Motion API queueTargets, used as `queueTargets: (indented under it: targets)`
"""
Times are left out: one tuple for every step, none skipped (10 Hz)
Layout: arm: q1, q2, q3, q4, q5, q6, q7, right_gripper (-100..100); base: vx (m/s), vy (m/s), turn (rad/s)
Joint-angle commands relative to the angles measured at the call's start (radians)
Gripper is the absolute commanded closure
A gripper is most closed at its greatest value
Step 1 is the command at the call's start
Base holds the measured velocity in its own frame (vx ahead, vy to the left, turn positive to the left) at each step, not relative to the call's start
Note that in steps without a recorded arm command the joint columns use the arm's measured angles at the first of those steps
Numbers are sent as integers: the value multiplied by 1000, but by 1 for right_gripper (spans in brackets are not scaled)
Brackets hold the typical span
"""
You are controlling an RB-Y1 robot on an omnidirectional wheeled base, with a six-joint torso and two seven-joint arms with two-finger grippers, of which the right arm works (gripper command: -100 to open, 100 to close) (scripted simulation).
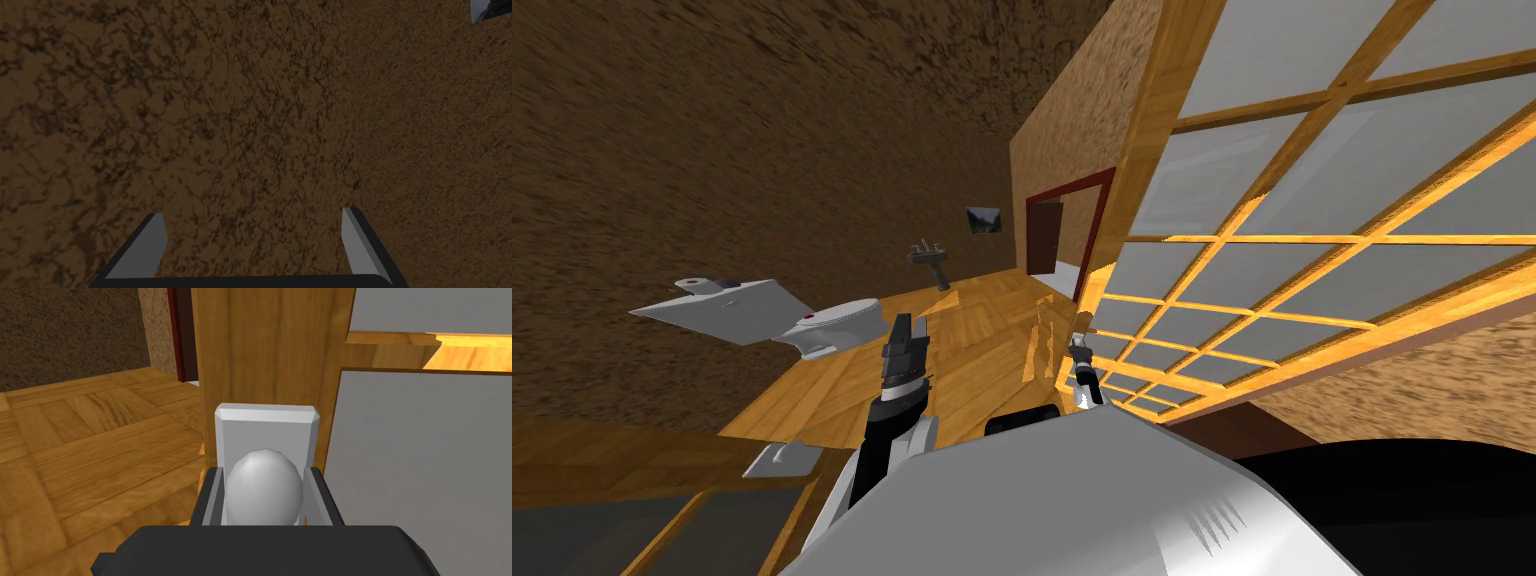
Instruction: Push the door open
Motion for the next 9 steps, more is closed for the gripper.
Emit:
queueTargets:
  targets:
    - [-3, -16, -21, -5, -11, -2, 6, 100, 198, 43, -60]
    - [-3, -22, -31, -5, -16, -2, 8, 100, 201, 13, -65]
    - [-3, -22, -31, -5, -16, -2, 8, 100, 125, -1, -23]
    - [-2, -29, -52, -5, -28, -2, 14, 100, 180, 6, -55]
    - [-1, -30, -62, -5, -34, -3, 17, 100, 226, 23, -73]
    - [-1, -30, -73, -5, -40, -3, 19, 100, 244, 27, -60]
    - [0, -28, -83, -5, -46, -3, 22, 100, 244, 21, -64]
    - [1, -23, -97, -5, -54, -3, 26, 100, 230, -2, -86]
    - [1, -17, -109, -5, -61, -3, 29, 100, 250, 10, -93]
